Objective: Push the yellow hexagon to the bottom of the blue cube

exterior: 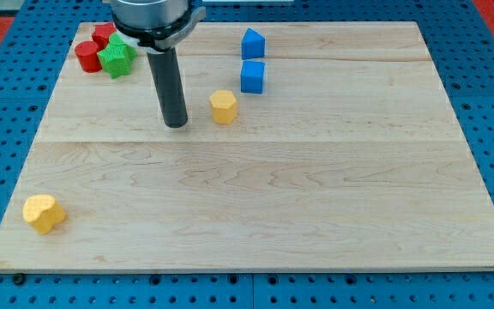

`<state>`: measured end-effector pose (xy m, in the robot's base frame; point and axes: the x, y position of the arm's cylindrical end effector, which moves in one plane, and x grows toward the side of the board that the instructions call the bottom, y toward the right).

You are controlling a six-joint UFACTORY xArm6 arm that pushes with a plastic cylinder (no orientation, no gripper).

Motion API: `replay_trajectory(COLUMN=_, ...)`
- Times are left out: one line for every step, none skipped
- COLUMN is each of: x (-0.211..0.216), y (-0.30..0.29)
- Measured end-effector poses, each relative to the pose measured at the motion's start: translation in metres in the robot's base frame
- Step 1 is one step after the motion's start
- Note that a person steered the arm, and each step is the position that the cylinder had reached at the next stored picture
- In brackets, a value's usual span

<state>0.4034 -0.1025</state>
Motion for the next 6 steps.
replay_trajectory(x=-0.016, y=0.025)
replay_trajectory(x=-0.014, y=0.04)
replay_trajectory(x=0.002, y=0.03)
replay_trajectory(x=0.004, y=0.038)
replay_trajectory(x=-0.028, y=0.013)
replay_trajectory(x=-0.04, y=0.037)
